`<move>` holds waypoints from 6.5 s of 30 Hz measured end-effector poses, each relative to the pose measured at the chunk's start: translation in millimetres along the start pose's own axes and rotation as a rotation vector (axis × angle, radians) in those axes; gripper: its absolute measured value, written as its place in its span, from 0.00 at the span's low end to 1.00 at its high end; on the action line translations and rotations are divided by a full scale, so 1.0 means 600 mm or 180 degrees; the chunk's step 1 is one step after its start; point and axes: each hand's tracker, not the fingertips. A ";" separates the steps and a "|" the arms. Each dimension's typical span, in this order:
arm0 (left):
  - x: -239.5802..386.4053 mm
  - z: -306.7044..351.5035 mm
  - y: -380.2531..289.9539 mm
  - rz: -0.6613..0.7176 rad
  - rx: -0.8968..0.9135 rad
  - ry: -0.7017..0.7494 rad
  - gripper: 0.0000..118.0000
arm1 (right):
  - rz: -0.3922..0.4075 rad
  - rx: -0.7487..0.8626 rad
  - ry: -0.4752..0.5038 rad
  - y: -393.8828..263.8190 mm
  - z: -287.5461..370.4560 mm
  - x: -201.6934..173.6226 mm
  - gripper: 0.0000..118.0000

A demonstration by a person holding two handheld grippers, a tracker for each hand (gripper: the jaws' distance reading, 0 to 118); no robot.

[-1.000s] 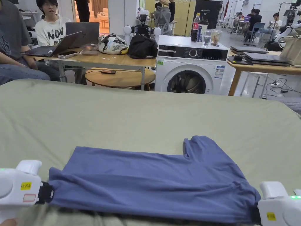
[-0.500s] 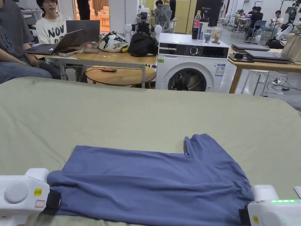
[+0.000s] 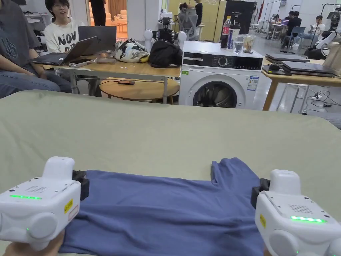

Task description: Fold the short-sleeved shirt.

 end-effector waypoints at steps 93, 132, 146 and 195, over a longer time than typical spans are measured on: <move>-0.153 -0.071 -0.094 0.0214 -0.2405 -0.0538 0.00 | 0.0451 -0.2435 0.0235 -0.098 -0.009 0.176 0.00; -0.040 0.026 0.006 -0.0079 0.0510 0.0244 0.00 | -0.0014 0.0734 0.0063 -0.019 0.012 -0.124 0.00; -0.333 -0.085 -0.043 0.1619 -0.1801 -0.1171 0.53 | 0.0222 0.0580 0.0537 -0.014 -0.015 -0.234 0.00; -0.193 -0.028 0.038 0.2037 -0.1977 -0.2103 0.02 | 0.0190 0.0287 0.0603 -0.022 -0.034 -0.186 0.00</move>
